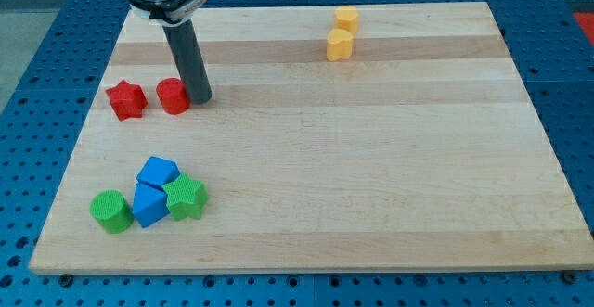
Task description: Point your arm to the right of the yellow heart
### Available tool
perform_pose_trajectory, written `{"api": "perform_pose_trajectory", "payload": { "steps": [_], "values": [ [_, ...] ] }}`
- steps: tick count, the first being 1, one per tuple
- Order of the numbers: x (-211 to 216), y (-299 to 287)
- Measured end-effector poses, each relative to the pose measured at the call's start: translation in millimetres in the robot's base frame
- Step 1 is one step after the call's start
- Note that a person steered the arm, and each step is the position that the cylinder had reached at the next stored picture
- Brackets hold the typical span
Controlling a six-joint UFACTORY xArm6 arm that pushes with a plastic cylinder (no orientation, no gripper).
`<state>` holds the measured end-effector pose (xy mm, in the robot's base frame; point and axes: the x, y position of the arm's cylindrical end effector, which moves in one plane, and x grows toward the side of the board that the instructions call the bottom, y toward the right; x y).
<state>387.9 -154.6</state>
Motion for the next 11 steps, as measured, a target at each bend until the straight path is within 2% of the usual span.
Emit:
{"api": "perform_pose_trajectory", "payload": {
  "steps": [1,2,3,5,7,9,11],
  "values": [
    [0.0,-1.7],
    [-0.5,24.5],
    [-9.1,55.6],
    [-33.9,74.4],
    [-35.1,187.7],
    [-71.3,254.0],
    [-116.5,255.1]
  ]
}}
